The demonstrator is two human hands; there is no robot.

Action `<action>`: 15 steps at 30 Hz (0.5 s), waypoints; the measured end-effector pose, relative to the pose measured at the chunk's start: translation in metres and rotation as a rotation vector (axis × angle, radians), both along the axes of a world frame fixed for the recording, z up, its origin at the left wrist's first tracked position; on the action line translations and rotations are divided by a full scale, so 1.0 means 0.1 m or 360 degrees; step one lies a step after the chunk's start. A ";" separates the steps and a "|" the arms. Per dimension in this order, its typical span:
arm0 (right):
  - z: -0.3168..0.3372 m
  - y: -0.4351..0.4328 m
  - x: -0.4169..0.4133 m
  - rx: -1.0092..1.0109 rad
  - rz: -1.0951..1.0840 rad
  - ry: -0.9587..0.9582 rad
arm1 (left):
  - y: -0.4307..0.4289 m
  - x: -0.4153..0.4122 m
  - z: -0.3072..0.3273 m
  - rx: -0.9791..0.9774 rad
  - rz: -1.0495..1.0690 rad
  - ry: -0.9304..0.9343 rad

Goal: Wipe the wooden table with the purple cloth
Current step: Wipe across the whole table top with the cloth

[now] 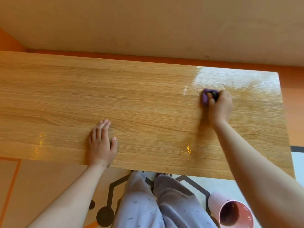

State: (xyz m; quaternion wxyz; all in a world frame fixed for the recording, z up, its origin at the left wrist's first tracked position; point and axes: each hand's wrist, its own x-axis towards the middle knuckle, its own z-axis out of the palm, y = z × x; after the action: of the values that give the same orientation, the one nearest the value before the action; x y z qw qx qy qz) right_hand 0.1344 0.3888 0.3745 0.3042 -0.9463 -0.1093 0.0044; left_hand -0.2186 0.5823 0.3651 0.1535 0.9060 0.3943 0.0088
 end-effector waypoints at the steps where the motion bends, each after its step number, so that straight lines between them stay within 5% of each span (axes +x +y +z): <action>1: 0.01 -0.13 0.07 -0.0033 -0.0080 -0.0004 | 0.00 0.00 0.00 0.0000 0.0000 0.0000; 5: 0.02 -0.13 -0.03 -0.0062 -0.0229 0.0004 | 0.01 -0.01 -0.01 -0.0008 0.0000 0.0000; 15: 0.02 0.95 -1.15 0.0102 0.0398 0.0010 | 0.03 -0.02 -0.03 0.0027 -0.0024 -0.0077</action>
State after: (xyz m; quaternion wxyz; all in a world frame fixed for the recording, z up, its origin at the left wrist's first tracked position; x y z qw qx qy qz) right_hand 0.0193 0.4838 0.3767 0.3319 -0.9151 -0.2254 0.0418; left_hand -0.2207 0.5853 0.3618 0.1554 0.9097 0.3836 0.0329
